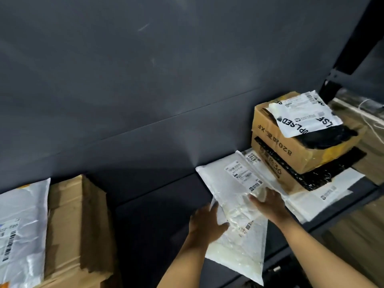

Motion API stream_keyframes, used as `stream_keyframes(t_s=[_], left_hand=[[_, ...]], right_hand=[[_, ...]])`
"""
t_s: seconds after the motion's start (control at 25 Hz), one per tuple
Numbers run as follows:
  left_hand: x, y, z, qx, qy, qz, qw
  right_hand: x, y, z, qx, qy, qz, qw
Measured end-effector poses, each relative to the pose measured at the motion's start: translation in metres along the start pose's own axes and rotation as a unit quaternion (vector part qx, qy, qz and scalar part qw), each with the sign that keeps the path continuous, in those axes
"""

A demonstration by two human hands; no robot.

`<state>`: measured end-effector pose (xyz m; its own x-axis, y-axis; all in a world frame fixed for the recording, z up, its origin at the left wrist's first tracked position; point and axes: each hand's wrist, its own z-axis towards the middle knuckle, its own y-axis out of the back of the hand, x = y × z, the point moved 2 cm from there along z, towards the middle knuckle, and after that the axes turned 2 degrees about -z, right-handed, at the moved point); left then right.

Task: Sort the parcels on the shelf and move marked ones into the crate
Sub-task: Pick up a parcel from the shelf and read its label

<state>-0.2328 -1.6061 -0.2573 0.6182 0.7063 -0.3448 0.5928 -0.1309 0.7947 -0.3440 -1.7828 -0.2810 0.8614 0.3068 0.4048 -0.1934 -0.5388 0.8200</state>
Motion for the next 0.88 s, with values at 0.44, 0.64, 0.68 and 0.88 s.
stream_keyframes(t_s=[0.44,0.64,0.68,0.88], left_hand=[[-0.015,-0.019,0.039,-0.084,0.16,-0.422,0.889],[0.013,-0.004,0.031,-0.092,0.207,-0.509,0.83],[0.02,0.002,0.022,-0.102,0.193,-0.54,0.813],[0.049,0.033,-0.042,-0.13,0.074,-0.626,0.765]], right_hand=[[-0.017,0.007,0.041,0.113,-0.078,0.106,0.985],[0.017,0.011,0.0,0.035,0.049,0.149,0.987],[0.026,0.012,-0.012,0.022,0.074,0.194,0.978],[0.056,0.019,-0.074,0.037,0.15,0.353,0.923]])
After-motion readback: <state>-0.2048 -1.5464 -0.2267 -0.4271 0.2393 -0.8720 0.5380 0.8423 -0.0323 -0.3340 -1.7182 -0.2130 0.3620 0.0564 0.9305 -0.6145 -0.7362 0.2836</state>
